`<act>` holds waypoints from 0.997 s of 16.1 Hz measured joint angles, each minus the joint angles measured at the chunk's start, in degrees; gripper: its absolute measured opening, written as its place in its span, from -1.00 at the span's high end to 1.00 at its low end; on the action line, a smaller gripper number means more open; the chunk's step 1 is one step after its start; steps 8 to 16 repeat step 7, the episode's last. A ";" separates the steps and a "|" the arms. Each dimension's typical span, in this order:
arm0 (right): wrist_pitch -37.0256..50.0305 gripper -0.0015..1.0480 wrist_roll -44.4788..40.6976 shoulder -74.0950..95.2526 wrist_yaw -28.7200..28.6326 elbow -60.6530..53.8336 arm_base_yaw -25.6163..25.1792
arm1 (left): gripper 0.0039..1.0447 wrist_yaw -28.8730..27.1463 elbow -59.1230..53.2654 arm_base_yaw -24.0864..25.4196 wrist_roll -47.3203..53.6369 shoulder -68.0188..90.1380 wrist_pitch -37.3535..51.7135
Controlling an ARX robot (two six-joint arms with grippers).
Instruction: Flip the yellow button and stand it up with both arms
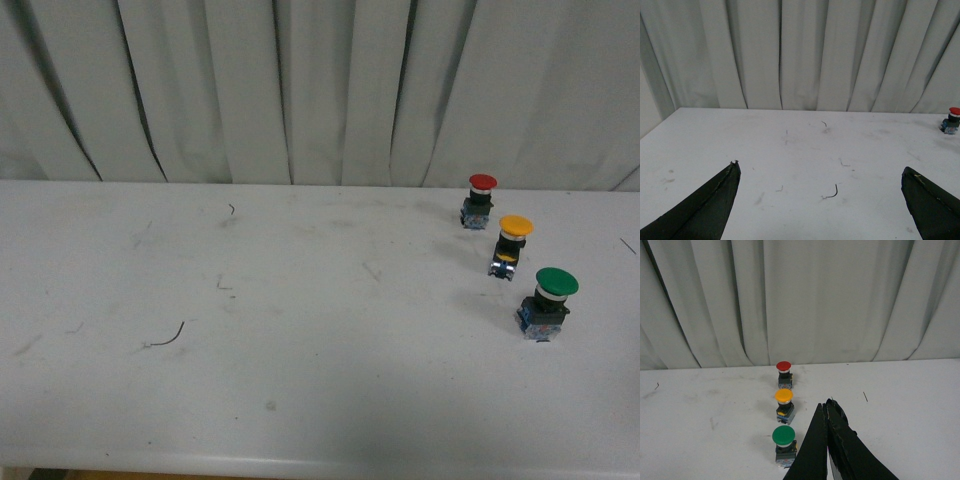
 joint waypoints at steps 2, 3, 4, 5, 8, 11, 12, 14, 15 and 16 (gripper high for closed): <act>-0.57 0.97 0.00 -1.66 -0.02 -0.87 0.00 | -0.88 0.00 0.00 0.00 0.02 0.00 -0.02; -1.03 0.97 0.00 -2.60 -0.02 -1.49 0.00 | -0.88 0.00 0.00 0.00 0.02 0.00 0.00; -1.55 0.97 0.00 -3.54 -0.02 -2.14 0.00 | -0.88 0.00 0.00 0.00 0.02 0.00 0.00; -3.89 0.97 0.00 -7.87 0.00 -4.50 0.00 | -0.88 0.00 0.00 0.00 0.02 0.00 0.00; -10.08 0.97 0.00 -17.11 -0.02 -7.48 0.00 | -0.88 0.00 0.00 0.00 0.02 0.00 -0.02; -10.08 0.97 0.00 -17.11 -0.02 -7.48 0.00 | -0.88 0.00 0.00 0.00 0.02 0.00 -0.02; -10.08 0.97 0.00 -17.11 -0.02 -7.48 0.00 | -0.88 0.00 0.00 0.00 0.02 0.00 -0.02; -10.08 0.97 0.00 -17.11 -0.02 -7.48 0.00 | -0.88 0.00 0.00 0.00 0.02 0.00 -0.02; -10.08 0.97 0.00 -17.11 -0.02 -7.48 0.00 | -0.88 0.00 0.00 0.00 0.02 0.00 -0.02; -10.08 0.97 0.00 -17.11 -0.02 -7.48 0.00 | -0.88 0.00 0.00 0.00 0.02 0.00 -0.02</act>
